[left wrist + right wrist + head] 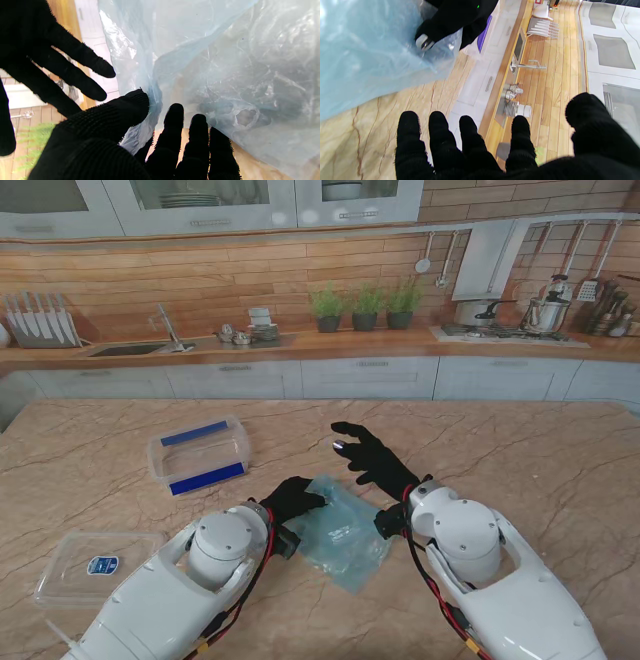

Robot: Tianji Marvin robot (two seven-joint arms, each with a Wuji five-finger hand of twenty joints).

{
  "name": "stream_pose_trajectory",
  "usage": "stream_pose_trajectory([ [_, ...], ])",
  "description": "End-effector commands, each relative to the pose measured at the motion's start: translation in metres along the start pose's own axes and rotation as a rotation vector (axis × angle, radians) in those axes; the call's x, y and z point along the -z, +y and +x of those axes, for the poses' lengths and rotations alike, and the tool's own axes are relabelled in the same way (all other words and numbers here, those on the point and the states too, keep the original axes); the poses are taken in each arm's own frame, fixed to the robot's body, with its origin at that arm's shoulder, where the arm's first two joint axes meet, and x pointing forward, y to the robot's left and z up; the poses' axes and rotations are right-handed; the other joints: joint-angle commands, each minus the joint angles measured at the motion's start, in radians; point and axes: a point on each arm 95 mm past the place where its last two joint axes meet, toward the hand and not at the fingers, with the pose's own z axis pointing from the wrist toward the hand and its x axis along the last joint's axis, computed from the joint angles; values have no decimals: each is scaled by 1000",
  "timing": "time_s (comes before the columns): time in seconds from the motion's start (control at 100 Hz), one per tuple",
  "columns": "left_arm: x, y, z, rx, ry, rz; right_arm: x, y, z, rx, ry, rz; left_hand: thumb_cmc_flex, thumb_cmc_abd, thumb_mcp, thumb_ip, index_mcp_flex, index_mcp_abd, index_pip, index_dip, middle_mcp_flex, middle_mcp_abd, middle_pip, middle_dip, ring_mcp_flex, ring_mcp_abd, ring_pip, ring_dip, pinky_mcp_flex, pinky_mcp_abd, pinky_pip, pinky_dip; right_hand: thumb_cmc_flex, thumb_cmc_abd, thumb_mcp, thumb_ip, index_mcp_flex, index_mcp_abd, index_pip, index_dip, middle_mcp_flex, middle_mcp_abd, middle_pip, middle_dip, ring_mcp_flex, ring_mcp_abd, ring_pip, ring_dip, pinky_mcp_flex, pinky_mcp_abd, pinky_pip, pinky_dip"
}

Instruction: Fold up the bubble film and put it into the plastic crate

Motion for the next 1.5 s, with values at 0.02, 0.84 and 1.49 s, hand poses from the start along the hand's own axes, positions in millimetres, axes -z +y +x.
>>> stream_pose_trajectory([
  [0.02,0,8,-4,4,-17,-20,4,6,-3,44,-7,-36,38,28,72,-2,-22,-47,47,-15,11,-34,32,11,5,-22,18,11,7,81,-18,-48,46,31,-20,27,47,18,43,21,33,20,42,23,64,-31,52,36,34,-28,51,43],
  [0.84,7,9,-13,21,-29,-121,14,-5,-45,853,-93,17,95,59,134,211,-147,-79,43,-1,-28,-62,19,-6,6,-52,-12,-2,5,63,-100,-40,140,-262,165,14,244,217,-29,218,238,38,222,110,205,-67,300,172,129,-26,133,100],
  [1.49,17,24,-30,-21,-26,-40,-1,-17,-37,556,-428,128,263,84,130,46,-357,-282,231,158,44,-86,145,73,110,-27,128,70,9,83,39,-46,243,-457,361,-6,37,211,-538,104,-110,151,285,96,557,4,538,204,432,5,801,-109],
])
